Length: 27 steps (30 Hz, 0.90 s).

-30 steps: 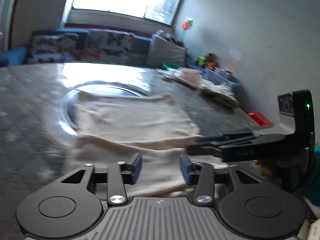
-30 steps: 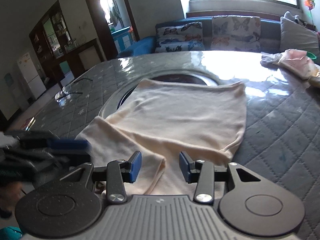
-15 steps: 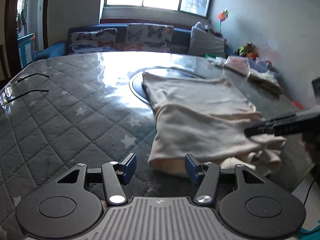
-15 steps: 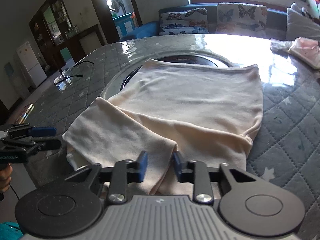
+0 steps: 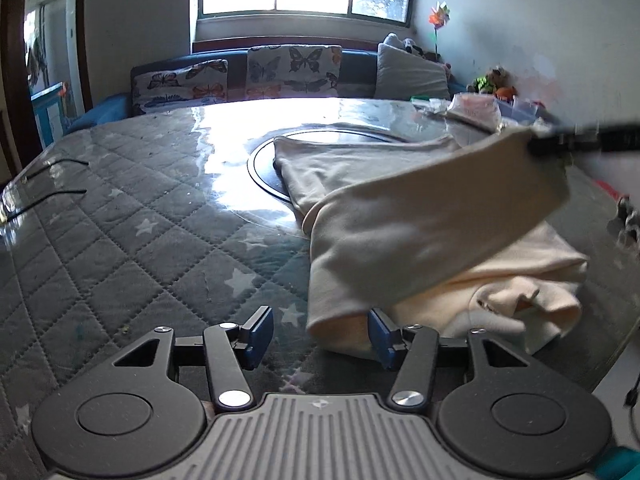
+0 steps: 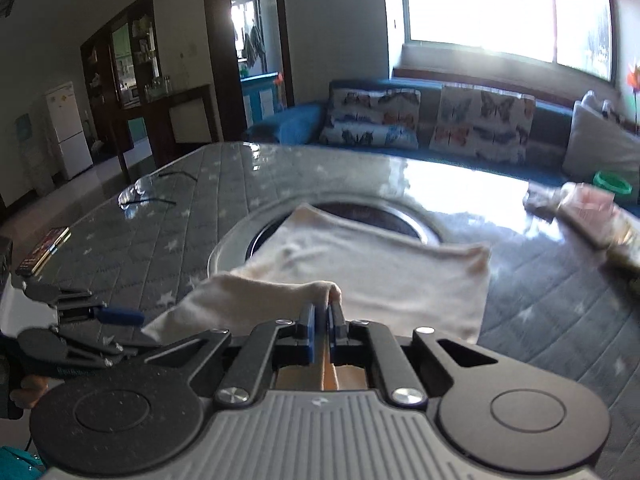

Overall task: Fold clothes
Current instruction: 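Grasp the shirt side edge with the right gripper and fold it inward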

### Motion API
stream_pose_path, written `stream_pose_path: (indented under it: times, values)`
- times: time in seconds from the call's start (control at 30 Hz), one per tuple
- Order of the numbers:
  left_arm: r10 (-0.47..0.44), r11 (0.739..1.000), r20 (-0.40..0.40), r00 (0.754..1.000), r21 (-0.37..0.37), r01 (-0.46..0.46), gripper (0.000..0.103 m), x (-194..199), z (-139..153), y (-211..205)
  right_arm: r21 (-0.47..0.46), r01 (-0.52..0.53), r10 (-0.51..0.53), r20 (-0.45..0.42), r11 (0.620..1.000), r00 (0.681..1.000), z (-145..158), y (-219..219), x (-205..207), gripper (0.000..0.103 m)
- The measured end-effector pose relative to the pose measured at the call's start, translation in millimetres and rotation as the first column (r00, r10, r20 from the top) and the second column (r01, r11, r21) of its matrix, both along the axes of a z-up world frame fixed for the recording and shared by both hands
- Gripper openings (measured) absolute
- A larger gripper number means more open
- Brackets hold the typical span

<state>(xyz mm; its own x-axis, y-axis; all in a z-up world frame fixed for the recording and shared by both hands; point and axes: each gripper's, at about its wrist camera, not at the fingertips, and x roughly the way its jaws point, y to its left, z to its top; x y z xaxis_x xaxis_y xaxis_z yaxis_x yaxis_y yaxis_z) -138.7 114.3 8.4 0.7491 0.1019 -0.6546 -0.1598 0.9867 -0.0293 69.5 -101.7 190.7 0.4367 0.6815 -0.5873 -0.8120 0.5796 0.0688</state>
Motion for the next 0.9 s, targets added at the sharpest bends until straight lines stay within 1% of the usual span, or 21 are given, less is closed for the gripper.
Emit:
stream_pose_path:
  times: [0.03, 0.1, 0.17, 0.23, 0.27, 0.43, 0.63, 0.73, 0.83, 0.9]
  values:
    - [-0.008, 1.0, 0.001, 1.0, 0.007, 0.008, 0.048, -0.4, -0.1, -1.8, 0.001, 0.002, -0.002, 0.009, 1.0, 1.0, 3.4, -0.3, 0.2, 0.005]
    - [-0.014, 1.0, 0.005, 1.0, 0.014, 0.014, 0.033, -0.6, -0.4, -3.3, 0.0, 0.008, -0.008, 0.025, 1.0, 1.0, 9.0, -1.2, 0.9, 0.005]
    - [-0.014, 1.0, 0.004, 1.0, 0.005, 0.014, 0.021, 0.2, -1.3, -2.0, -0.012, 0.015, -0.015, 0.023, 1.0, 1.0, 8.0, -0.8, 2.1, 0.005]
    - [-0.002, 1.0, 0.003, 1.0, 0.01, 0.002, 0.017, 0.2, -1.4, -0.8, -0.027, 0.023, -0.023, 0.017, 0.999, 1.0, 4.6, -0.6, 3.2, 0.005]
    - [0.006, 1.0, 0.003, 1.0, 0.017, -0.006, 0.013, -0.3, -1.1, -0.6, -0.036, 0.03, -0.029, 0.011, 0.999, 1.0, 1.4, -0.8, 4.1, 0.005]
    - [0.029, 0.999, -0.004, 1.0, 0.02, -0.029, 0.01, -5.5, 0.0, 1.0, -0.053, 0.069, -0.071, -0.03, 0.996, 0.997, -13.6, -5.1, 8.9, 0.005]
    - [0.027, 1.0, -0.02, 0.999, 0.004, -0.027, 0.009, -13.7, -1.9, 2.4, -0.111, 0.105, -0.113, -0.069, 0.988, 0.991, -40.7, -7.4, 14.0, 0.006]
    - [0.023, 1.0, -0.034, 0.999, -0.002, -0.023, 0.009, -16.0, -0.4, 5.5, -0.139, 0.103, -0.118, -0.102, 0.985, 0.988, -52.0, -4.2, 17.3, 0.009]
    - [0.026, 1.0, -0.029, 0.999, -0.004, -0.026, 0.01, -15.4, 10.8, 12.3, -0.132, 0.11, -0.122, -0.091, 0.985, 0.988, -50.3, -6.1, 16.7, 0.013]
    - [0.02, 1.0, -0.003, 1.0, -0.009, -0.02, 0.011, -12.0, 21.4, 14.6, -0.114, 0.114, -0.123, -0.081, 0.987, 0.989, -45.1, -8.5, 16.1, 0.013]
